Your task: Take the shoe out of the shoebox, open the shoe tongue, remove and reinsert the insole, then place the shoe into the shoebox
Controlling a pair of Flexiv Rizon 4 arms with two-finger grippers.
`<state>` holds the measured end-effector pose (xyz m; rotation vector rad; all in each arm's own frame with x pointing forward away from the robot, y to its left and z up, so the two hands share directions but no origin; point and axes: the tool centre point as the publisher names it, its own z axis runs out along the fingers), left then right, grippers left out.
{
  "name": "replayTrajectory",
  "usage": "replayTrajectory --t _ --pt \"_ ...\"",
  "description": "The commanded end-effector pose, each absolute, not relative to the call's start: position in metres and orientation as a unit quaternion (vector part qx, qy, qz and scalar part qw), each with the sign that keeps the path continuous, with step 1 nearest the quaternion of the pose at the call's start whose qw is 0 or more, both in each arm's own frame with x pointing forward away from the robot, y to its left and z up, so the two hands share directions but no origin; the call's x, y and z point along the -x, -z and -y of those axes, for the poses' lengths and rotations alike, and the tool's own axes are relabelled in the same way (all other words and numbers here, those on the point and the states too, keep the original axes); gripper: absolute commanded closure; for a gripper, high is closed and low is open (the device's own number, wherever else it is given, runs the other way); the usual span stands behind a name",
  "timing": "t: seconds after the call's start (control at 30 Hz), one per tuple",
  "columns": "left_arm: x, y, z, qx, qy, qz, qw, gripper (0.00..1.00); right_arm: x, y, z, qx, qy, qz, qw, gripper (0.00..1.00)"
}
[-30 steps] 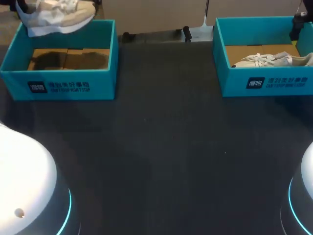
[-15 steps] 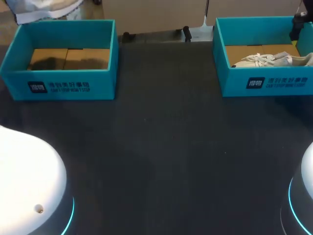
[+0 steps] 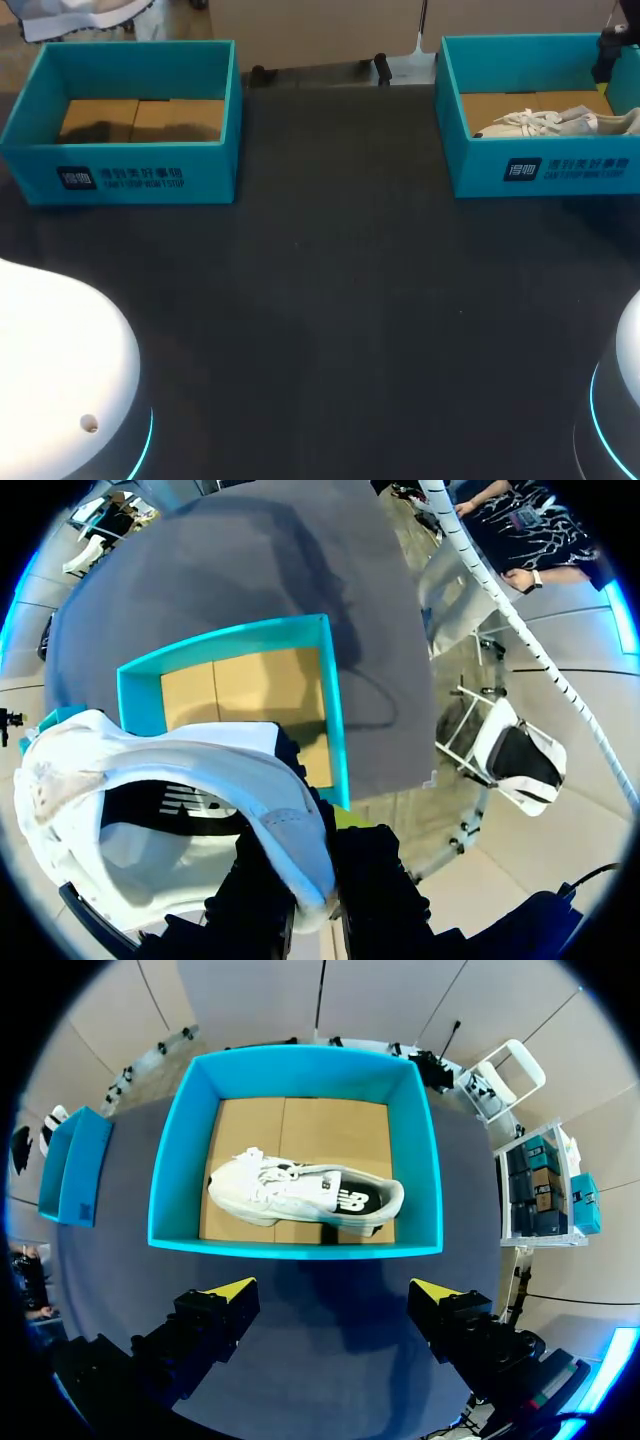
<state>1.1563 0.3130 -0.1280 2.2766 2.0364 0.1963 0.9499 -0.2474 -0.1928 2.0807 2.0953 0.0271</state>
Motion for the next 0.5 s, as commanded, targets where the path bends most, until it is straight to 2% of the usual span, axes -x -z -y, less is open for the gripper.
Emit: replayTrajectory --t 0.03,0.17,0.5 --pt "-1.156 0.126 -0.313 -0.743 -0.064 -0.665 0.04 1.0 -0.95 0.193 0.247 -0.701 -0.009 -0.706 0.094 0.0" --pt "-1.153 0.125 -0.308 -0.734 -0.081 -0.675 0.004 1.0 -0.95 0.193 0.247 -0.701 -0.009 -0.706 0.094 0.0" --pt "-1.126 0.112 -0.301 -0.704 -0.101 -0.703 -0.012 1.0 -0.95 0.193 0.247 -0.701 -0.009 -0.706 0.094 0.0"
